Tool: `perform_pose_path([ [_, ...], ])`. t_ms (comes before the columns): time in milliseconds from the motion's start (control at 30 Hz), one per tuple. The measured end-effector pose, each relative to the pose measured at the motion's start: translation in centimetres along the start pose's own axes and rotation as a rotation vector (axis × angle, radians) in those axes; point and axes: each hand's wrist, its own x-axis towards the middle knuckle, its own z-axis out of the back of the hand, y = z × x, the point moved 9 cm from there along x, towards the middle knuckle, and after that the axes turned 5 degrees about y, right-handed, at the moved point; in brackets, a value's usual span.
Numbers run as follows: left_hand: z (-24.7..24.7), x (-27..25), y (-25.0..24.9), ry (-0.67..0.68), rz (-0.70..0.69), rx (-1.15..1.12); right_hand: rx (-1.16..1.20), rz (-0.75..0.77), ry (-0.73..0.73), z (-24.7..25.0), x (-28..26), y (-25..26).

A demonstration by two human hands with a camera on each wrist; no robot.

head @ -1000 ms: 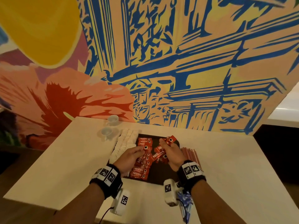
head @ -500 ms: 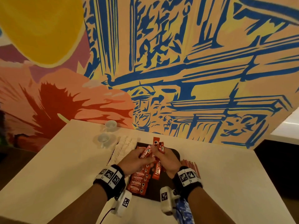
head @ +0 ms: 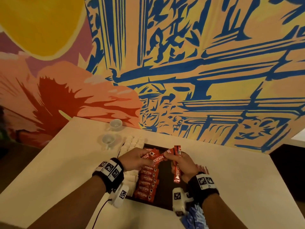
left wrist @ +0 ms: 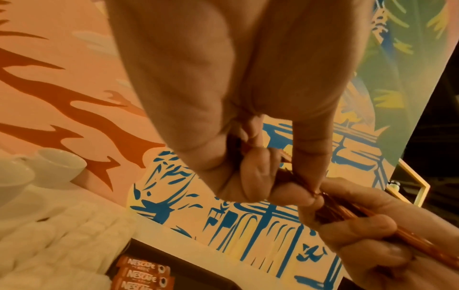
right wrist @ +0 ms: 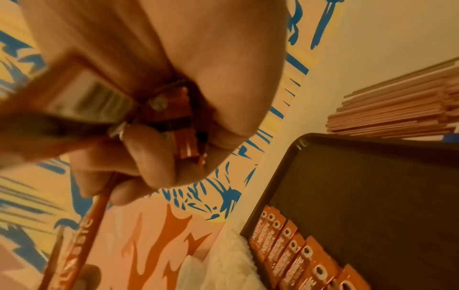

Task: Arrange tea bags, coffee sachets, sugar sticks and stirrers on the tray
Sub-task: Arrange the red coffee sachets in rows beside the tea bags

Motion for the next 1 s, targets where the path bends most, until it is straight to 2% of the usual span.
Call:
perform_pose_path([
  [100,0.7,0.6,0.9,0.039,0.053,0.084,-0.018,-0.061,0.030,-0.1,0.7,-0.9],
  [233,2.4,1.6,2.3,0.025,0.108,0.159,0.019,-0.130,-0.036,0.9,2.2,-2.7],
  [500,7.9,4.5,4.0,-0.143,0.164,0.291,0.007,-0.198,-0.261,4.7,4.5,-5.0],
  [633,10.3,7.4,5.1,-0.204,0.155,0.375,-0.084,-0.206,-0.370,6.3,5.9,-6.0],
  [800,11.6,10.5,5.9,-0.328,0.055,0.478,-0.283,-0.177,-0.361,6.8,7.9,-6.8],
  [900,12.2,13.0,7.5,-0.368,0.088,0.481,-0.458,-0.149,-0.338,7.5,10.1,-8.3],
  [1000,12.2,15.5,8.9,-0.363,0.110,0.494,-0.504,-0.169,-0.340,8.3,12.0,-9.8],
])
